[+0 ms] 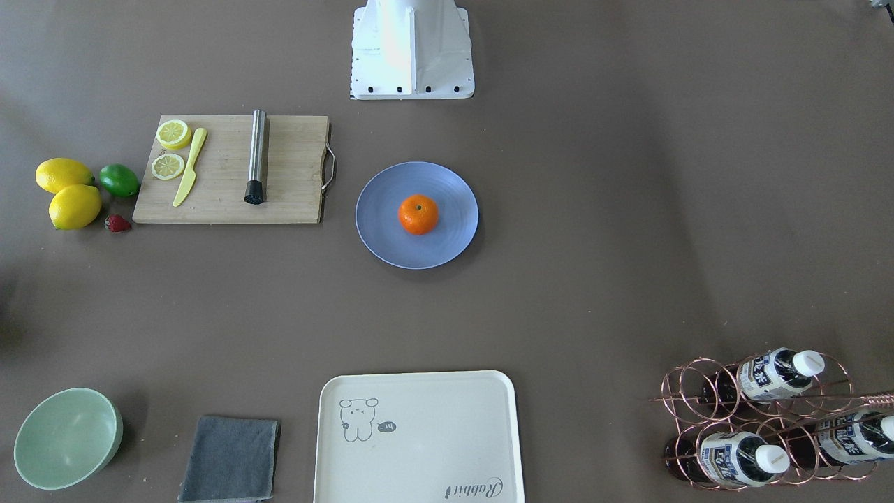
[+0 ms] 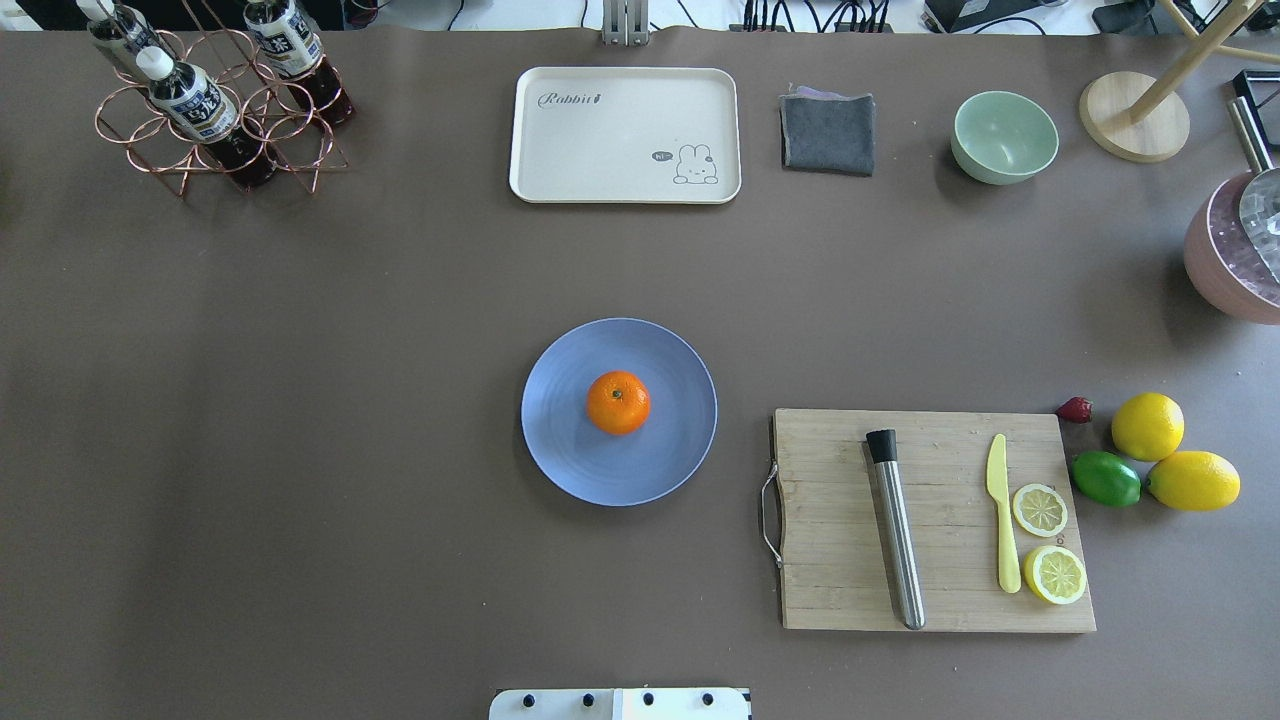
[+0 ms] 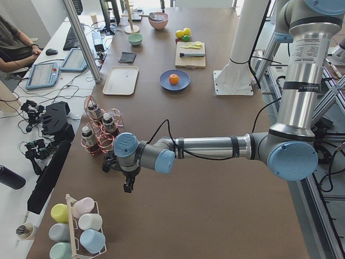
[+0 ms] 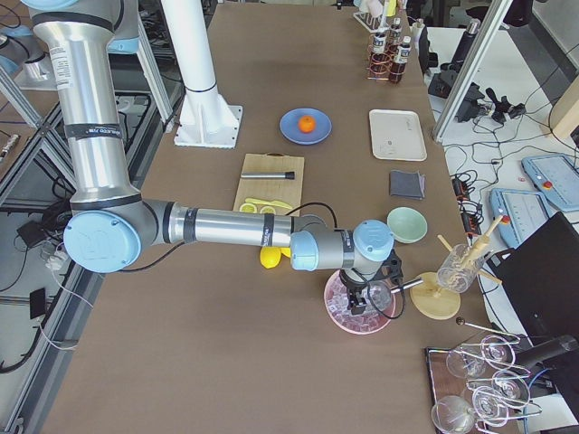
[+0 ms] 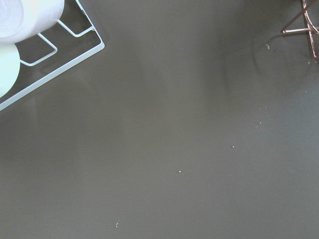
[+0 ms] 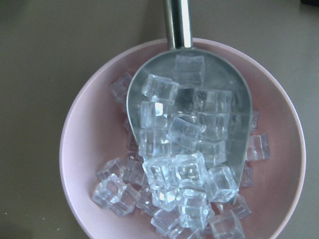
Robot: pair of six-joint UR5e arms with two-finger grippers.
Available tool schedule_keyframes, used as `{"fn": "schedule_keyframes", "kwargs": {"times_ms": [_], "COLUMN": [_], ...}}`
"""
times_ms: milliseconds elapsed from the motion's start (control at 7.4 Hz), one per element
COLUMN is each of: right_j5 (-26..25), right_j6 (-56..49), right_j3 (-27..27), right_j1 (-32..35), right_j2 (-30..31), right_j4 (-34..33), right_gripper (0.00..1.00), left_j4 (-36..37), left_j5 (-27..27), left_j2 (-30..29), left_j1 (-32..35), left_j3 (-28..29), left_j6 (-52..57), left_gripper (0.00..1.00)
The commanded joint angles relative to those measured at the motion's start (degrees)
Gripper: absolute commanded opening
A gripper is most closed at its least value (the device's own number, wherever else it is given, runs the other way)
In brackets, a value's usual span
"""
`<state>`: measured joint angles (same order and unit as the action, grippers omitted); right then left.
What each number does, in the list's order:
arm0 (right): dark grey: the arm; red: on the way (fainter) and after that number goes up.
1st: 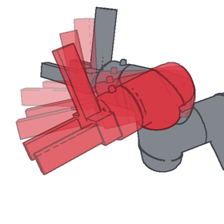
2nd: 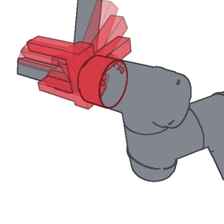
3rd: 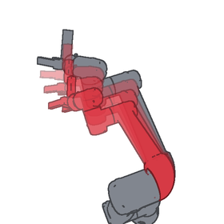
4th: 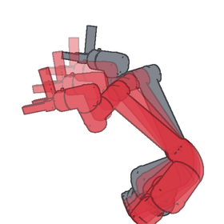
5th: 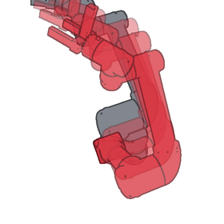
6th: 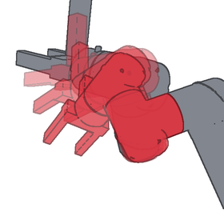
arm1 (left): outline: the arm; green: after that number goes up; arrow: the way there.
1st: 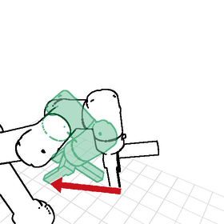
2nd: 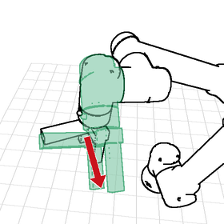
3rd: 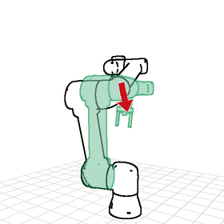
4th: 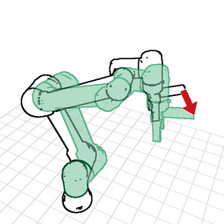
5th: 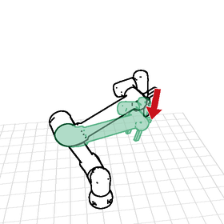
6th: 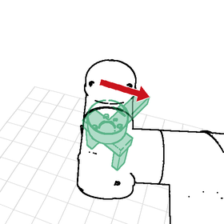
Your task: Pick orange to plate
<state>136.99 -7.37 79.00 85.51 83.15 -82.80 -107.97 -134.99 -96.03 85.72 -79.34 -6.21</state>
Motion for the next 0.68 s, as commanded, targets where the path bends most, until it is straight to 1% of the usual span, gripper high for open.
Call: {"fn": "schedule_keyframes", "kwargs": {"times_ms": [0, 135, 270, 405, 541], "right_j5": [0.1, 0.0, 0.1, 0.0, 0.2], "right_j6": [-4.0, -4.0, -4.0, -4.0, -4.0], "right_j3": [-1.0, -1.0, -1.0, -0.8, -0.7], "right_j1": [1.4, 1.5, 1.5, 1.7, 1.9], "right_j2": [1.2, 1.7, 1.7, 1.7, 1.7], "right_j4": [0.0, 0.1, 0.1, 0.1, 0.1], "right_gripper": [1.00, 1.00, 1.00, 1.00, 1.00], "left_j4": [0.0, 0.0, 0.1, 0.5, 0.7], "left_j5": [-0.2, -0.4, -2.5, -6.9, -7.1], "left_j2": [0.1, 0.3, 0.7, 1.2, 2.5], "left_j1": [1.5, 1.7, 1.8, 2.9, 3.2], "left_j3": [0.1, 0.1, -0.1, -0.7, -2.2], "left_j6": [0.1, 0.1, 0.1, 0.1, 0.1], "left_gripper": [0.97, 0.97, 0.97, 0.97, 0.97]}}
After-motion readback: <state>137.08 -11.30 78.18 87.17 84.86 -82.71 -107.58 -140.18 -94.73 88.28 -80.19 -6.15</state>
